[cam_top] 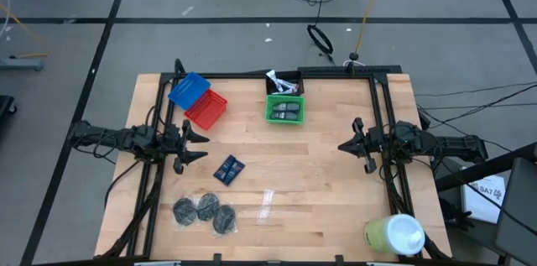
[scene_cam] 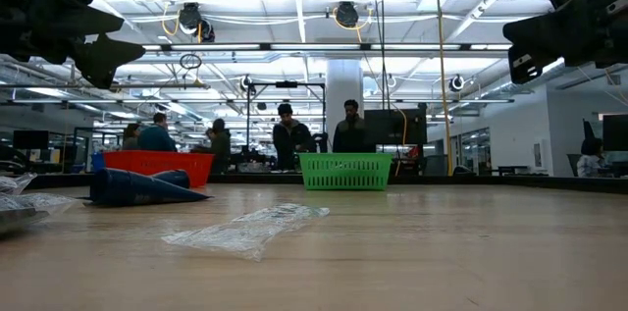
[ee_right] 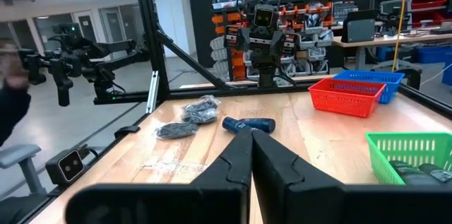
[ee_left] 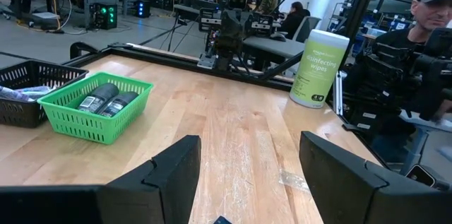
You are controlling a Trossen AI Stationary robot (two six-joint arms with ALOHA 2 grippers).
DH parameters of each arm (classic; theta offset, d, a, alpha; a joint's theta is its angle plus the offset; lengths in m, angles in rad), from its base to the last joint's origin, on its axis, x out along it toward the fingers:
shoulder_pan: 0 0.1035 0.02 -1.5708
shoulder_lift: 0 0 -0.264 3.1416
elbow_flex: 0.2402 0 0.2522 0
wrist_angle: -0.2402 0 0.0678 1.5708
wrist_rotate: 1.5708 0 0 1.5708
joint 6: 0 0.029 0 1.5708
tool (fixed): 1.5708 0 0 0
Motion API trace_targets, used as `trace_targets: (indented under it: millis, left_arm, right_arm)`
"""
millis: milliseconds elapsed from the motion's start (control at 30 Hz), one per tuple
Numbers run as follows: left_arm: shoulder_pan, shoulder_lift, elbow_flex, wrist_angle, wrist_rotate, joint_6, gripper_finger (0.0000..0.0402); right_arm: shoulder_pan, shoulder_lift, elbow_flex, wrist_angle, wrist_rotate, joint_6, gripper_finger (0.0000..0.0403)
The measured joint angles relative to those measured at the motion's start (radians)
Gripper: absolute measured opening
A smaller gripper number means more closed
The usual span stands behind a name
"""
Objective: Pick & Place Travel size toiletries
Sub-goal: Put the top blue shaving cream into the blue bin
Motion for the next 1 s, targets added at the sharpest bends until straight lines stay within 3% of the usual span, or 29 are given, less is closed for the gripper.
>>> trace_targets:
  millis: [567,1000]
  left_arm:
    - [0.0,0.0,0.0,0.001,0.0,0.0,0.0237]
    - [0.0,0.0,0.0,0.106,-0.003,-0.022,0.0237]
  right_arm:
    - [0.0,0.0,0.0,0.0,0.0,0.0,0.0]
    - [0.0,0.0,0.0,0.0,0.0,0.0,0.0]
